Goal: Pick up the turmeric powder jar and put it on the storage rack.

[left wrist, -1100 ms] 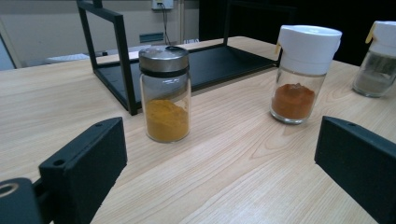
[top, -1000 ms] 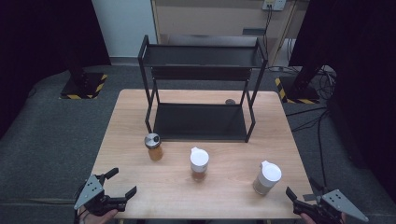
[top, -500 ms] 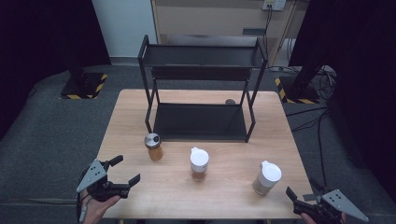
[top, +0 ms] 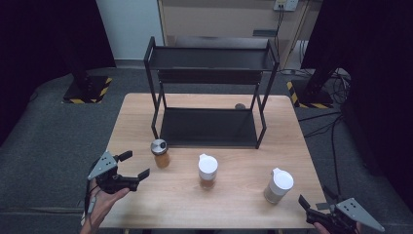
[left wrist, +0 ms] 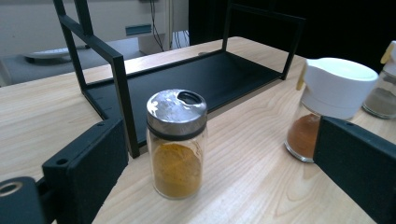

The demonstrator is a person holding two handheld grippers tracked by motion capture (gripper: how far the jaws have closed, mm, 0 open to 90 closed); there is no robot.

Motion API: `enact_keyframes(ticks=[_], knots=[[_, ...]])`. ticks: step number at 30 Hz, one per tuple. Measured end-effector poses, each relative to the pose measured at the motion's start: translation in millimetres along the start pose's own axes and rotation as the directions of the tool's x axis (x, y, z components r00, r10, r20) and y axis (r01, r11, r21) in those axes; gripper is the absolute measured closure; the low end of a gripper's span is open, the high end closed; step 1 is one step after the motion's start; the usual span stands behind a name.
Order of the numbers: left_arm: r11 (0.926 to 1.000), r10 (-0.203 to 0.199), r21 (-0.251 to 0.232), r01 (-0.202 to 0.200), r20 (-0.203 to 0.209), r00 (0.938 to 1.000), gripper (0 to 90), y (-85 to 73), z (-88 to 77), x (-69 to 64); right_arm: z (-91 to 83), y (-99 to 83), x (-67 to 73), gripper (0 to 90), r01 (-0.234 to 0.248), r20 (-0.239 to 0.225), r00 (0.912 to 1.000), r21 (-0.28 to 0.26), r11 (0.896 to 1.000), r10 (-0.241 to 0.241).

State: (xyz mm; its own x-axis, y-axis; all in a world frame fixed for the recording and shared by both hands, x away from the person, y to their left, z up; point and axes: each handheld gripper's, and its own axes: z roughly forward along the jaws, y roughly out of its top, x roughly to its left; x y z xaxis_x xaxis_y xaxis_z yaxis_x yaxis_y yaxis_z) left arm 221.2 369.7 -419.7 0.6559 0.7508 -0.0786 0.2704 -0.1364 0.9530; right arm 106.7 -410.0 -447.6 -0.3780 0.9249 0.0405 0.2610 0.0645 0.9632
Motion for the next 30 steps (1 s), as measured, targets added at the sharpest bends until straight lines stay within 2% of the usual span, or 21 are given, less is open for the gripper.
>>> enact_keyframes(ticks=[11, 17, 30], knots=[[0.9997, -0.008, 0.022, 0.008, 0.005, 1.0000, 3.1, 11.4, 21.3, 12.5, -0.3, -0.1, -0.4, 5.3, -0.001, -0.002, 1.0000, -0.002, 1.000, 0.001], [0.9991, -0.005, 0.043, 0.004, 0.023, 0.9997, 5.0, 15.6, 36.4, 20.7, -0.4, 0.1, 0.0, 5.3, 0.000, 0.000, 1.0000, -0.001, 1.000, 0.000], [0.9975, -0.021, 0.068, 0.018, 0.043, 0.9989, 10.2, 17.9, 64.3, 36.1, -0.7, -0.1, -0.3, 5.4, -0.002, -0.001, 1.0000, -0.003, 1.000, 0.002]])
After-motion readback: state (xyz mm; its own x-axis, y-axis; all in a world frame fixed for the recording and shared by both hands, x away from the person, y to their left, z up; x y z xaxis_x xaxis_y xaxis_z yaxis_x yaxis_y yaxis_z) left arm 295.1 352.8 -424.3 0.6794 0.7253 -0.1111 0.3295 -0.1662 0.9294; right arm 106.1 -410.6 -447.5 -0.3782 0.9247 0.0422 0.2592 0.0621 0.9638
